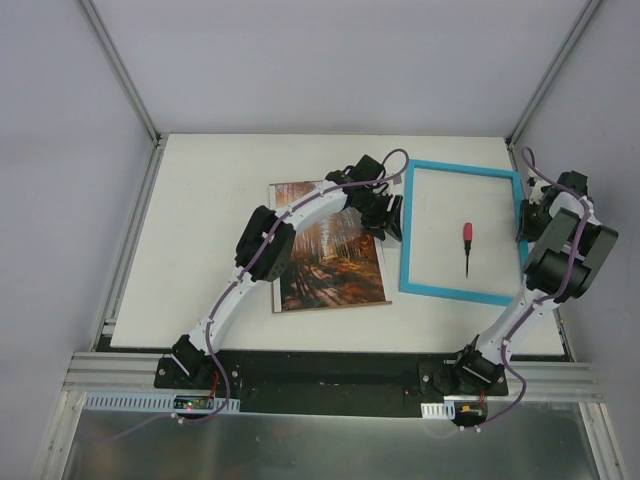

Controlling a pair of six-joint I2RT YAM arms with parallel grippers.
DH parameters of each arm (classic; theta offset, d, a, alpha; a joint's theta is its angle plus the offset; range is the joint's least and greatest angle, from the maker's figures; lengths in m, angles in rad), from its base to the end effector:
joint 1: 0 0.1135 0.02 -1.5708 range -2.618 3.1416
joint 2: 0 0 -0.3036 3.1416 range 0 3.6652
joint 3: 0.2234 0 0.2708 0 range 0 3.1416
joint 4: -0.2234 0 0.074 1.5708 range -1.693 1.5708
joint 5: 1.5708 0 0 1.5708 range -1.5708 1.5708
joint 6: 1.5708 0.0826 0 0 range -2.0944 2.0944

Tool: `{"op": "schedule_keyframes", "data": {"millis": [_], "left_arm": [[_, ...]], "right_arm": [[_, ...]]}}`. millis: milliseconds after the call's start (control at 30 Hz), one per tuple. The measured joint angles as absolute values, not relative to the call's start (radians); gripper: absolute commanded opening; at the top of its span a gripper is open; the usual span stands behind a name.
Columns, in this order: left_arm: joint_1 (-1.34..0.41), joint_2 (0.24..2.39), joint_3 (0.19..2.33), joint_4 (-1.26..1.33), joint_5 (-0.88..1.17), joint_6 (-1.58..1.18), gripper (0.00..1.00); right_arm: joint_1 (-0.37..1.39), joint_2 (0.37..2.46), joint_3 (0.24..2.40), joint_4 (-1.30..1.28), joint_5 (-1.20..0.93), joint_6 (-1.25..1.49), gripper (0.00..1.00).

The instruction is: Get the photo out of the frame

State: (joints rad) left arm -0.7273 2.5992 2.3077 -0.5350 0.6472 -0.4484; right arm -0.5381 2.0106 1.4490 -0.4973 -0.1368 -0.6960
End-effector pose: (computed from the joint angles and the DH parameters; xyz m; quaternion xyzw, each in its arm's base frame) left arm 0.4487 -0.4660 0.1489 0.2373 0.8585 -0.4377 0.1226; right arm 0.4188 -0.2369 0.1625 -0.0934 0.9608 -0.0922 0.2443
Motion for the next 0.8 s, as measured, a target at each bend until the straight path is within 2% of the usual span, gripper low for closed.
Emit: {"op": "schedule_keyframes", "data": {"millis": [133, 400, 567, 600, 800], "left_arm": [[-0.727, 2.589, 2.292, -0.532, 0.658, -0.432, 0.68], [-0.718, 2.516, 2.252, -0.560, 0.679, -0.385, 0.84], [-0.683, 2.414, 2.238, -0.565, 0.708, -0.356, 0.87], [-0.670, 2.380, 2.223, -0.562, 0.718, -0.348, 0.91], [-0.536, 2.054, 1.990, -0.591, 0.723, -0.203, 0.97]], "right_arm": [[-0.503, 2.016, 1.454, -0.485, -0.113, -0.702, 0.48], [-0.483, 2.003, 1.455, -0.476, -0.084, -0.725, 0.61], [-0.480, 1.905, 1.455, -0.491, -0.070, -0.727, 0.63], [-0.477, 1.878, 1.455, -0.496, -0.070, -0.725, 0.64], [-0.374, 1.608, 1.452, -0.556, -0.124, -0.682, 0.63]]}}
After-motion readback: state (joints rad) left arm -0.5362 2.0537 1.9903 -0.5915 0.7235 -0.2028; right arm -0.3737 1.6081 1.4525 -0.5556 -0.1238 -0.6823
